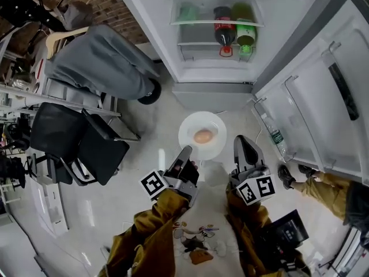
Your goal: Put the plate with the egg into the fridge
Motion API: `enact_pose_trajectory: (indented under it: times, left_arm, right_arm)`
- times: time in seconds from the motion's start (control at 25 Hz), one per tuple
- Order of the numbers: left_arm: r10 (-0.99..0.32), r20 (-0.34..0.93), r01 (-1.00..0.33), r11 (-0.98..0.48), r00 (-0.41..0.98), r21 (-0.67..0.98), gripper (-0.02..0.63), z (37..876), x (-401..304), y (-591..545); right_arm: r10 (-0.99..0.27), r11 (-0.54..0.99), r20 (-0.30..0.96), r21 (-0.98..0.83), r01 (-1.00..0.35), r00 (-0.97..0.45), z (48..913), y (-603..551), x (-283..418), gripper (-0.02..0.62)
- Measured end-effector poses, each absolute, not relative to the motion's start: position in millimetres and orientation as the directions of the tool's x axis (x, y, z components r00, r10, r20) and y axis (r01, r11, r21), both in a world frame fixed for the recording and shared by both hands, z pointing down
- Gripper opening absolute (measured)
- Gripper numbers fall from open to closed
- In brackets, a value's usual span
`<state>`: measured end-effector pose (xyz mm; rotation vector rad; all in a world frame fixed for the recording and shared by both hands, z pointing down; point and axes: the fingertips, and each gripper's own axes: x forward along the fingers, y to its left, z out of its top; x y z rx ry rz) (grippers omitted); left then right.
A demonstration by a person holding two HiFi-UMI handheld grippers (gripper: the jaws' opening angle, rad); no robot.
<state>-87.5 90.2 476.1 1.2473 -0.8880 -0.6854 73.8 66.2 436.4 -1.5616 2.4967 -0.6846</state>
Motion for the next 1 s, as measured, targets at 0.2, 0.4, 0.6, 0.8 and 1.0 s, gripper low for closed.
enact_pose_trajectory:
  times: [0.2,0.4,0.6,0.8,1.0]
  left_arm:
    - [-0.836,0.197,-0.038,0.207,0.512,0.978,0.018,482,-83,49]
    - [-0.822,0.196,-0.016,0.222,0.535,0.975,0.018,486,-75,19]
    - [-0.808,0.195,-0.042,0.207,0.556,0.977,0.018,488,-68,-1]
    - [-0.814,0.178,-0.032,0.192,0.553,0.981,0.018,479,-70,-9]
    - [-0.815,0.166,-0.051,0.166,0.556,0.985,0.018,473,-72,-21]
  right_arm:
    - [-0.884,0.353,0.137,-0.431,-0.83,-0.447,439,28,81,0.006]
    - [-0.89,0.341,0.139,-0.426,-0.838,-0.434,438,1,86,0.006]
    - [-0.898,0.336,0.131,-0.413,-0.846,-0.421,439,-16,90,0.006]
    - [-0.887,0.357,0.125,-0.422,-0.833,-0.444,439,-23,80,0.006]
    - [-0.887,0.387,0.084,-0.4,-0.831,-0.454,424,-38,76,0.006]
